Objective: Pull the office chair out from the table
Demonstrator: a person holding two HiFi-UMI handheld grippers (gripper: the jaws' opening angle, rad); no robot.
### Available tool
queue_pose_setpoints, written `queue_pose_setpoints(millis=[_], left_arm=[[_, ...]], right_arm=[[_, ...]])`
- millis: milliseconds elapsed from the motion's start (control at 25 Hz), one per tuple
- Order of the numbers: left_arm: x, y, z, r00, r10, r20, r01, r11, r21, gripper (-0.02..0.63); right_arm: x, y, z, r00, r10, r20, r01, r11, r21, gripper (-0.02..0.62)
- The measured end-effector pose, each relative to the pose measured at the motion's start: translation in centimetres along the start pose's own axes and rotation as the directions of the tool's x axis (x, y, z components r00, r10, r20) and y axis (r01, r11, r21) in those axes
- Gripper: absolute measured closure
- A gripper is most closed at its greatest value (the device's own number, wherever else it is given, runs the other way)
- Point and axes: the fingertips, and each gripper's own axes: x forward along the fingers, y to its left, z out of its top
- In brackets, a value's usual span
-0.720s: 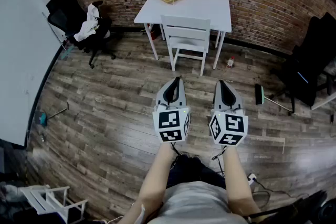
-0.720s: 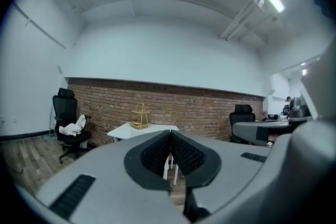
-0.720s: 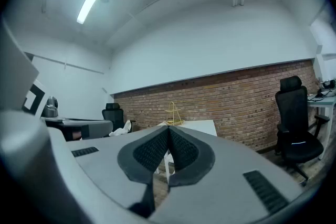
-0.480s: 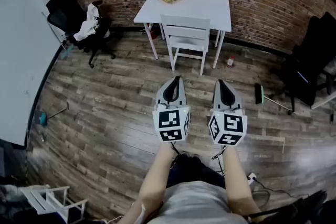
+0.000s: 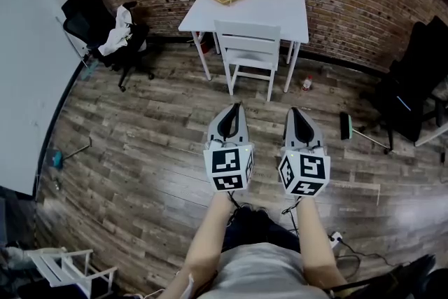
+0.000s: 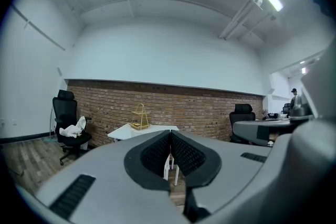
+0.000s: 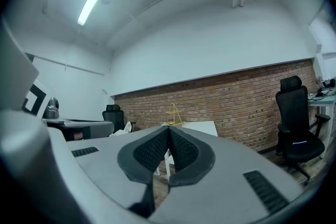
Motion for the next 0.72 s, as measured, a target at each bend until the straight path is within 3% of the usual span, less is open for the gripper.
queue_pose_setpoints(millis=[280,720], left_arm=[[0.5,-0.2,0.0,0.999,-0.035,0.024,0.036,0.997,-0.068,0.592],[1.5,-1.0,-1.3,1.0,-0.017,0.011,0.018,0.993,-0.121,0.592]], right_arm=[[0.2,-1.1,0.0,1.0,0.011,0.018,-0.012,0.999,0.045,0.581],[1.2,-2.8,-1.5,0.997,0.081,-0.006,-0.081,0.994,0.069,0.582]])
